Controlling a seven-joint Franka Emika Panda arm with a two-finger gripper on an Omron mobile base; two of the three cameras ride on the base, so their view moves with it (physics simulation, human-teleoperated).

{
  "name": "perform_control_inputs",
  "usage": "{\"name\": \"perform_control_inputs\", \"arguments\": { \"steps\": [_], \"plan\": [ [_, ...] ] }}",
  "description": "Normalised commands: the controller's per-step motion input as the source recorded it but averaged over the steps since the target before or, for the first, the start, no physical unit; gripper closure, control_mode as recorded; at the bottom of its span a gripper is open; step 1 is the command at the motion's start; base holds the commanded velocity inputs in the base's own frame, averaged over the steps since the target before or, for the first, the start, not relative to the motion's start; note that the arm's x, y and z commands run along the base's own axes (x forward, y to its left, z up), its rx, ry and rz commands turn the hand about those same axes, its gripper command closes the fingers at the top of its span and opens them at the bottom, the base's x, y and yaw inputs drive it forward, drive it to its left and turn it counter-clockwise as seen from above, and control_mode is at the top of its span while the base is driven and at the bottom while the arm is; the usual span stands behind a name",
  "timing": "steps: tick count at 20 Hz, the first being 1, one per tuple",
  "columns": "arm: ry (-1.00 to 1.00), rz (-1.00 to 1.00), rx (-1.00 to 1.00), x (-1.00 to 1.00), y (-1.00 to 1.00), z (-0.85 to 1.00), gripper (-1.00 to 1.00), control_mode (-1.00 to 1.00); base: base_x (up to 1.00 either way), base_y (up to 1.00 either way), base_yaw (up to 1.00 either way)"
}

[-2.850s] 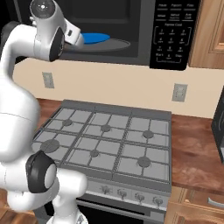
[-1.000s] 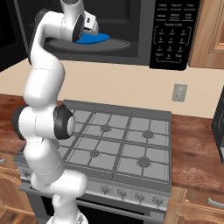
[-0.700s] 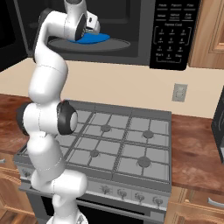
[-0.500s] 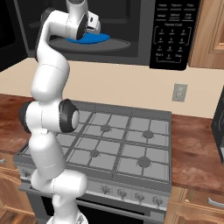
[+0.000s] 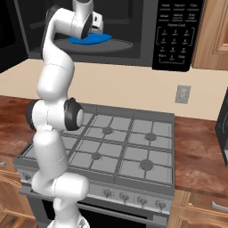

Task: Transport the shrimp from the fridge to the microwave and turn on the microwave.

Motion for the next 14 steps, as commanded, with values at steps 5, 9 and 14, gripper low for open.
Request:
{"name": "perform_control_inputs", "arguments": {
  "steps": [5, 9, 14],
  "plan": [
    [0.06, 0.08, -0.04, 0.02, 0.0, -0.05, 1.0, -1.0, 0.0, 0.0, 0.0],
    [0.02, 0.07, -0.04, 0.01, 0.0, -0.03, 1.0, -1.0, 0.0, 0.0, 0.0],
    [0.0, 0.07, 0.0, 0.04, -0.01, 0.0, 1.0, -1.0, 0.0, 0.0, 0.0]
  ]
}}
